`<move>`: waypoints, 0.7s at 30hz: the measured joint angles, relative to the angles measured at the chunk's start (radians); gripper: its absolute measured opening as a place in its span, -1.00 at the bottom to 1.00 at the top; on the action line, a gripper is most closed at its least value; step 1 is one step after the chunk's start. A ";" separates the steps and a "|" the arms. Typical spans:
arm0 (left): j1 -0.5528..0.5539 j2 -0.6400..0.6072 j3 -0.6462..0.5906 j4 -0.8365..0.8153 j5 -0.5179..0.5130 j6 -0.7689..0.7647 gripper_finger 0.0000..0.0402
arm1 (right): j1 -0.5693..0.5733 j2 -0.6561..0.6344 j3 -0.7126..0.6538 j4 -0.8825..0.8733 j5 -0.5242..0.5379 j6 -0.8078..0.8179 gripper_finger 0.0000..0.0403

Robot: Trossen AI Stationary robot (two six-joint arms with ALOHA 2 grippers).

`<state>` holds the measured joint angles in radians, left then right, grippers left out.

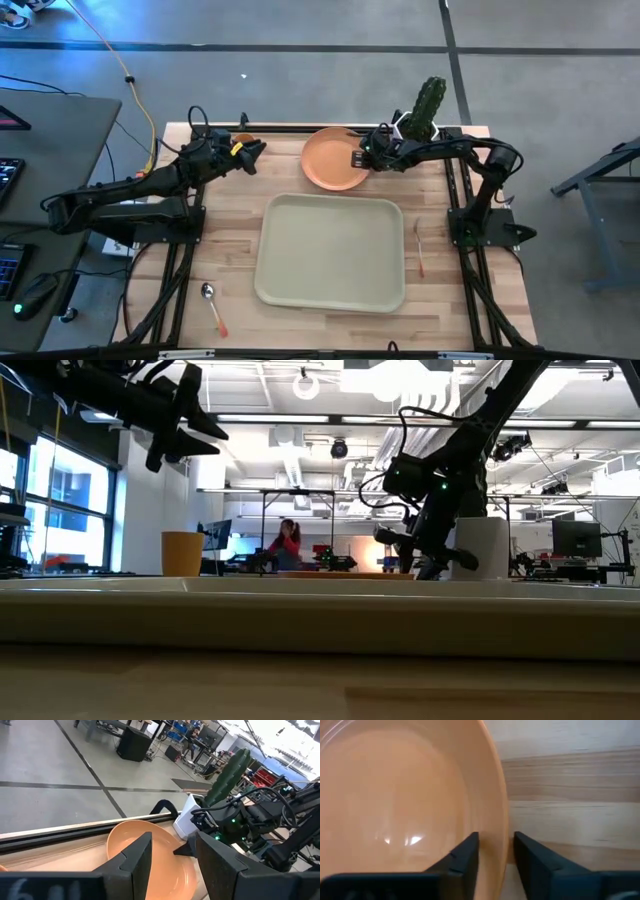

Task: Pick and place plate/cup/fork/spoon on tray
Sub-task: Put the orange plate on the light brown serving tray

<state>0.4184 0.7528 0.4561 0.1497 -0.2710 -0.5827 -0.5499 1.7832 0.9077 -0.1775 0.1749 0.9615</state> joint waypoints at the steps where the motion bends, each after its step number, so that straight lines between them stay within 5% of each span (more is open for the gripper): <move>1: 0.000 0.000 0.000 0.000 -0.003 0.000 -0.29 | 0.000 0.000 0.000 0.000 0.000 0.000 -0.62; 6: 0.000 0.000 0.000 0.000 -0.007 0.038 -0.29 | 0.000 -0.002 0.001 0.009 -0.033 0.000 -0.95; 21: -0.001 0.000 0.000 -0.083 0.122 0.106 -0.29 | 0.057 -0.097 0.000 -0.042 -0.022 0.109 -0.99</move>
<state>0.4179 0.7527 0.4557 0.0664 -0.1494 -0.4770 -0.4927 1.6866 0.9079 -0.2195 0.1528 1.0703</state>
